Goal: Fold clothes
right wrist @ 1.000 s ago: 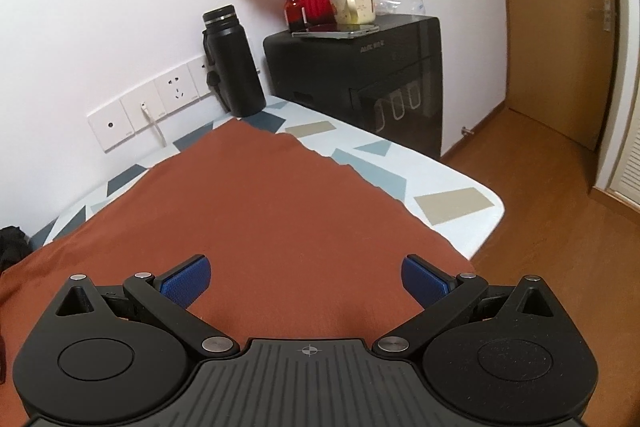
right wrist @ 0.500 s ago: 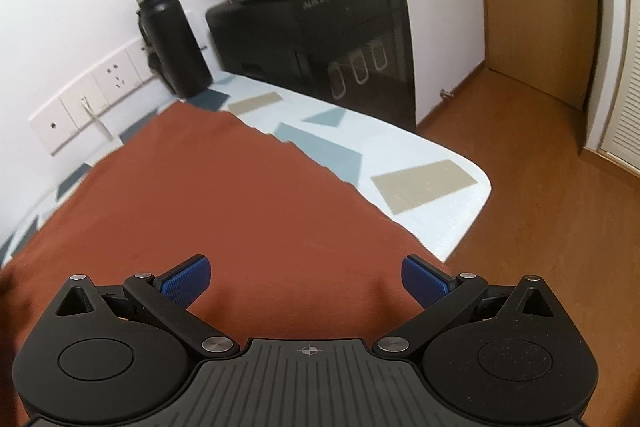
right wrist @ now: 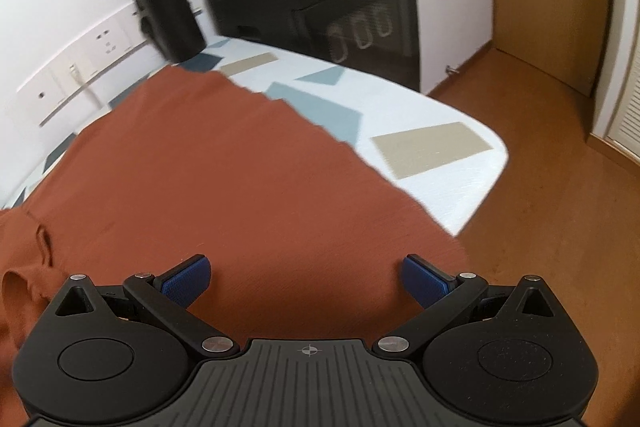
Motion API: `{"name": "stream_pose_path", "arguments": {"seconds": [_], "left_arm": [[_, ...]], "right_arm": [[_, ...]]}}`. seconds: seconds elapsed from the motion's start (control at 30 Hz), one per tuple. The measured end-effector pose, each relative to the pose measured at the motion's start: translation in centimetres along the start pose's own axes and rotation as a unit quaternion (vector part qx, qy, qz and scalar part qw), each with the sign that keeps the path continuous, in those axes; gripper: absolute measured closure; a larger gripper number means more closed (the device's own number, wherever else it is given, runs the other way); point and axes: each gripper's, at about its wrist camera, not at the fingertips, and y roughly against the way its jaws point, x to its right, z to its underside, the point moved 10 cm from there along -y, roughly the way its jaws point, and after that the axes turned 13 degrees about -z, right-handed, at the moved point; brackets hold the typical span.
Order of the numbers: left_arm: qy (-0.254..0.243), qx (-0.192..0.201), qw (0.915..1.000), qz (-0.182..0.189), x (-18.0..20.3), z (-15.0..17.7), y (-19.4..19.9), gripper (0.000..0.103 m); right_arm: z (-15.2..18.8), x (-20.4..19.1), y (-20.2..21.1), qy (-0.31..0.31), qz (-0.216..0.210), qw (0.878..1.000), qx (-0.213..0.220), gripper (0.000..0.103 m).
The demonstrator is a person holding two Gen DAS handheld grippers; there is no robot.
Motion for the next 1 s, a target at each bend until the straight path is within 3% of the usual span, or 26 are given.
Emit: {"name": "stream_pose_path", "arguments": {"seconds": [0.13, 0.3, 0.4, 0.5, 0.53, 0.57, 0.67, 0.77, 0.87, 1.0], "left_arm": [[-0.027, 0.017, 0.9992, -0.026, -2.8, 1.4, 4.5, 0.018], [-0.106, -0.044, 0.9917, -0.058, -3.3, 8.2, 5.7, 0.018], [-0.125, -0.075, 0.9879, -0.054, -2.0, 11.4, 5.4, 0.017], [-0.145, -0.073, 0.9826, -0.09, -1.7, 13.1, 5.0, 0.018], [-0.14, -0.073, 0.9815, -0.109, -2.2, 13.2, 4.8, 0.022], [-0.122, -0.076, 0.983, -0.115, -2.7, 13.3, 4.7, 0.038], [-0.052, -0.089, 0.9879, -0.116, -4.3, 13.6, 4.9, 0.055], [-0.001, -0.098, 0.9861, -0.134, -6.3, 14.0, 5.7, 0.056], [0.031, -0.106, 0.9859, -0.126, -7.1, 14.6, 6.3, 0.055], [0.028, -0.112, 0.9866, -0.116, -6.8, 14.2, 6.4, 0.052]], "right_arm": [[0.3, -2.9, 0.1, 0.009, -0.035, 0.999, 0.0, 0.001], [1.3, -7.4, -0.4, 0.044, -0.069, 0.997, -0.016, 0.001], [2.5, -9.7, -1.1, 0.082, -0.069, 0.994, -0.034, 0.001], [3.6, -11.3, -1.5, 0.105, -0.07, 0.991, -0.051, 0.001], [4.0, -11.8, -1.7, 0.112, -0.07, 0.99, -0.057, 0.001], [4.3, -12.4, -1.8, 0.12, -0.071, 0.988, -0.063, 0.001], [4.7, -13.3, -1.9, 0.136, -0.072, 0.985, -0.072, 0.001], [4.5, -14.1, -2.1, 0.15, -0.071, 0.983, -0.073, 0.001], [4.1, -15.2, -2.6, 0.158, -0.085, 0.982, -0.067, 0.001], [4.4, -17.3, -4.0, 0.184, -0.096, 0.976, -0.069, 0.001]]}}
